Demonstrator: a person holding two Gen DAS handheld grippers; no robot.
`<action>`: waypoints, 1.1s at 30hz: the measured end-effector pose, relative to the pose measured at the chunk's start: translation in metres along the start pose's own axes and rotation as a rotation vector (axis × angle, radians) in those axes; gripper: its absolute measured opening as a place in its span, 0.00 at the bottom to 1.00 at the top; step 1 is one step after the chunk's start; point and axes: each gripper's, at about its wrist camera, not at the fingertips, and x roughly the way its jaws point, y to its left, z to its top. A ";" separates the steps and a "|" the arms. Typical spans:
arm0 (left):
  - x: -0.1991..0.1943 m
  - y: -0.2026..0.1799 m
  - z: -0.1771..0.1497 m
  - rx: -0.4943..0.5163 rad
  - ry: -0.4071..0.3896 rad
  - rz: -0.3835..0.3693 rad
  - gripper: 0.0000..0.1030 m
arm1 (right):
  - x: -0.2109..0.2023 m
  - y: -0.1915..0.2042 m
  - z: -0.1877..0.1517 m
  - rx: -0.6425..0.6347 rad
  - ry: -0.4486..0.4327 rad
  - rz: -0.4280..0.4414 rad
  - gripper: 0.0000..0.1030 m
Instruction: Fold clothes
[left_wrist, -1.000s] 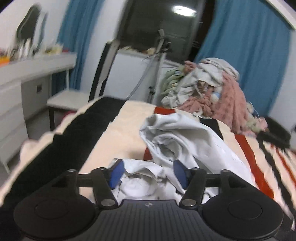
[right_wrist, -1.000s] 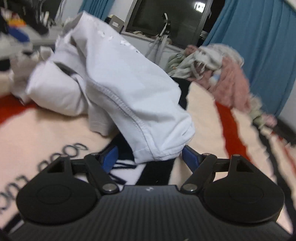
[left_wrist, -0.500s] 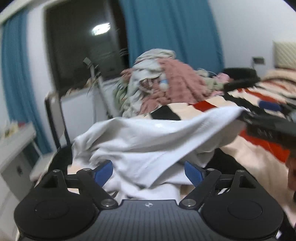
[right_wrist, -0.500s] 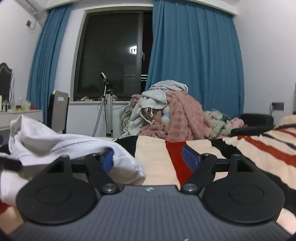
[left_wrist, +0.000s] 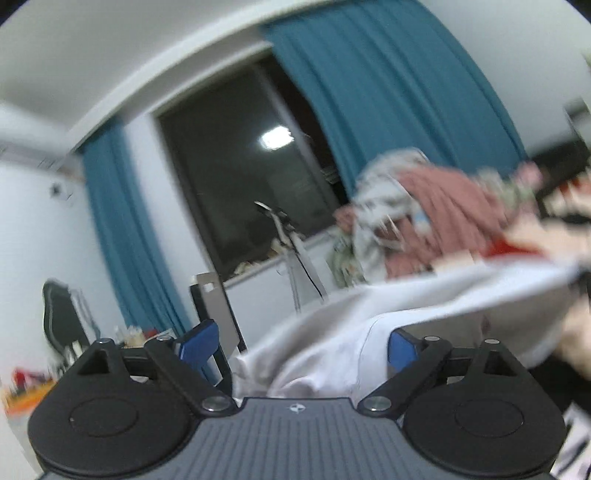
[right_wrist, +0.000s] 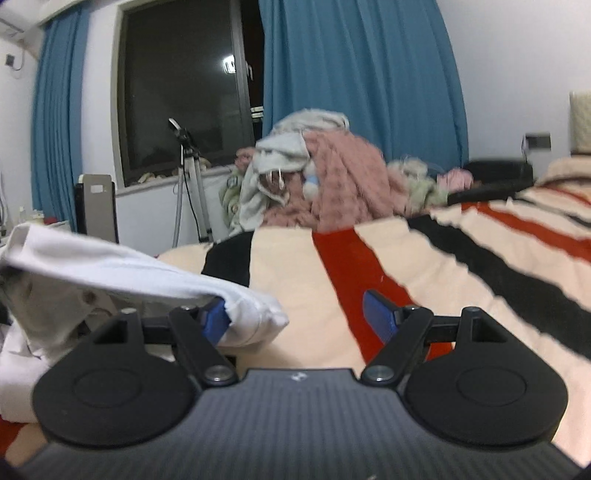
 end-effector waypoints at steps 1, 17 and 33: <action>-0.002 0.001 0.002 -0.011 0.004 0.001 0.93 | 0.003 -0.001 -0.001 0.005 0.023 0.007 0.75; -0.002 -0.017 -0.008 0.099 0.105 -0.080 0.93 | -0.017 -0.005 0.028 0.051 -0.092 0.021 0.76; 0.039 -0.011 -0.011 0.196 0.107 0.121 0.97 | -0.016 0.014 0.010 -0.057 -0.026 0.203 0.76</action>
